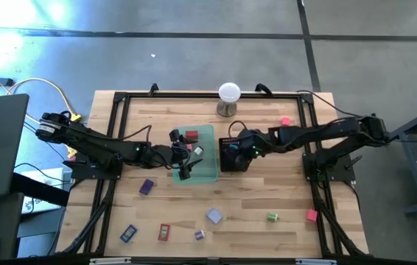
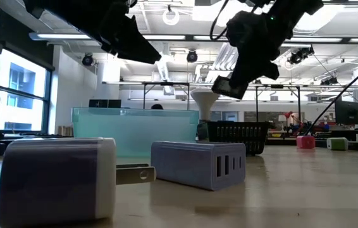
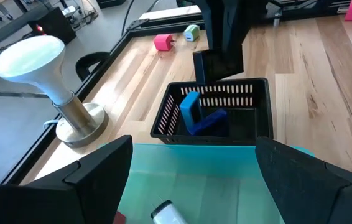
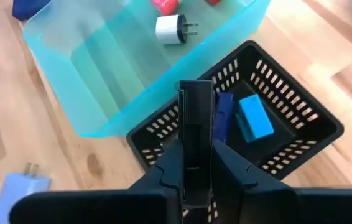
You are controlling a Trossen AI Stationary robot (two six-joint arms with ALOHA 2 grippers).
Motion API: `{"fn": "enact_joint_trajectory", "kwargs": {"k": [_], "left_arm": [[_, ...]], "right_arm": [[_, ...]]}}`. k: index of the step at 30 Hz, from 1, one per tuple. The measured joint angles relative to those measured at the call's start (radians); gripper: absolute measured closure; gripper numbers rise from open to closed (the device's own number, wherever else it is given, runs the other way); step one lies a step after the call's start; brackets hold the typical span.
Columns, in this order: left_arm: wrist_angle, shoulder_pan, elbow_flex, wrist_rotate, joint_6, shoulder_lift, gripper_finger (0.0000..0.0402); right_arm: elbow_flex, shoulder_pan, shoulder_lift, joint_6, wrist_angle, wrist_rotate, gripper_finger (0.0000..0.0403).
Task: Pick & Place Office items
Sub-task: Put the black digital clock into the black bin, then put the green charger adapter into the blue bin
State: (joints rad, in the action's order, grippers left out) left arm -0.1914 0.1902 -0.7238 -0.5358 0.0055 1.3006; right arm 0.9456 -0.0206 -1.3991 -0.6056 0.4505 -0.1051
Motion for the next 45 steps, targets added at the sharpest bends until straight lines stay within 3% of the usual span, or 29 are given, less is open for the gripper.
{"fn": "enact_joint_trajectory", "kwargs": {"k": [3,14,21,34,39,45], "left_arm": [[-0.001,0.000,0.000,0.000,-0.003,0.000,0.0071],[0.004,0.000,0.000,0.000,-0.021,0.000,0.0071],[0.005,0.000,0.000,0.000,-0.017,0.000,0.0071],[0.012,0.000,0.000,0.000,-0.019,0.000,0.0071],[0.018,0.000,0.000,0.000,-0.022,0.000,0.0071],[0.035,0.000,0.000,0.000,-0.025,0.000,0.0071]], "right_arm": [[0.000,-0.019,-0.006,-0.002,0.014,0.014,0.0365],[0.000,-0.029,-0.226,0.008,-0.071,0.087,0.0362],[0.001,-0.049,-0.256,0.007,-0.062,0.097,0.0358],[0.000,-0.054,-0.257,-0.024,-0.122,0.117,0.0260],[0.000,-0.064,-0.255,-0.003,-0.146,0.246,0.0233],[0.000,-0.096,-0.198,0.001,-0.146,0.395,0.0238]]}}
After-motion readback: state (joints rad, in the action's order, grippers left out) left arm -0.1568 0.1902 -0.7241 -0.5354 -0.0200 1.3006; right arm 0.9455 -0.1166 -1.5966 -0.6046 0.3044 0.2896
